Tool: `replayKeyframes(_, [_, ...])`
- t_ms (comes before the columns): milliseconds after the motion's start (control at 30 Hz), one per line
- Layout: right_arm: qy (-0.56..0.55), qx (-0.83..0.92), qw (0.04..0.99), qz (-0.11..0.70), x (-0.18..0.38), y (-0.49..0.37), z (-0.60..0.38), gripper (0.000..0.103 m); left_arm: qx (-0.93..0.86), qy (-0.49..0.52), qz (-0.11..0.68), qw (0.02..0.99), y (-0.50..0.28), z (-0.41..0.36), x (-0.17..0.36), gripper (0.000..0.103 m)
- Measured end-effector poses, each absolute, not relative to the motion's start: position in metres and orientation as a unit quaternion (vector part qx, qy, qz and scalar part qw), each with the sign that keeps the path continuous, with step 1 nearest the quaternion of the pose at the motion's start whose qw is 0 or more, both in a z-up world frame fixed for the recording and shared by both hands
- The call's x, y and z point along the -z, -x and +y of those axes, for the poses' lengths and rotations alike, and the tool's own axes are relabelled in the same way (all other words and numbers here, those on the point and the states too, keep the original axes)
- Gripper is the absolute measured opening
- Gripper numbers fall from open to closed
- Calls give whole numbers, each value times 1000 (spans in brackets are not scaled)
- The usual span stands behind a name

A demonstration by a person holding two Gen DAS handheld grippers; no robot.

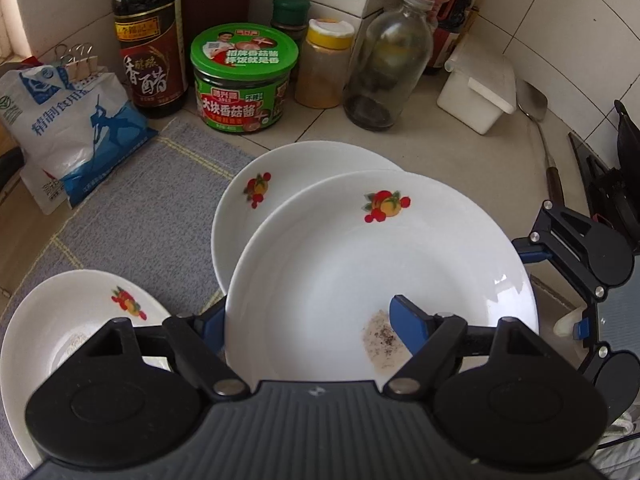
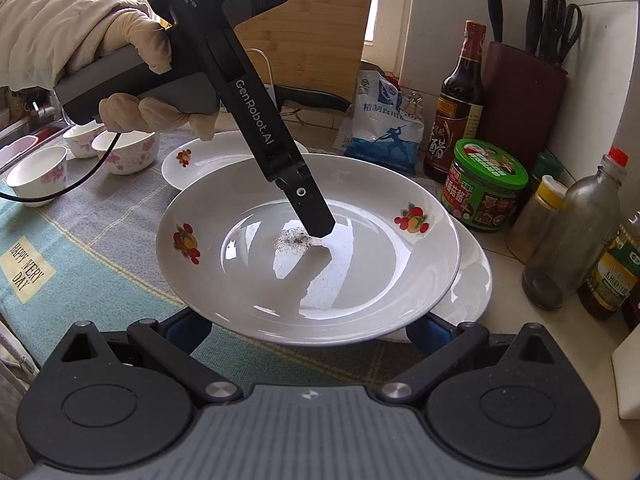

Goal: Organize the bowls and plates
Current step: 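Lift the stained plate and carry it over the plate by the condiments, then lower the stained plate onto that plate and open the left gripper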

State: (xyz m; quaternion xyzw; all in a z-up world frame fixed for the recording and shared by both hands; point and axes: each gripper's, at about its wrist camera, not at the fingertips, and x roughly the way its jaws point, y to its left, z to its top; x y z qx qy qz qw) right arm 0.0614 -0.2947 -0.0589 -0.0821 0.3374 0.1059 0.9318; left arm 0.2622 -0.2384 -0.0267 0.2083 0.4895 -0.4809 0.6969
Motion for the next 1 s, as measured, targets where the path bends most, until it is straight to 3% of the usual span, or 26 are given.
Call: replayKeyframes(1000, [27,-60,920,387,66,-89,-328,103,497,-223,506,669,-287,-291,64,81])
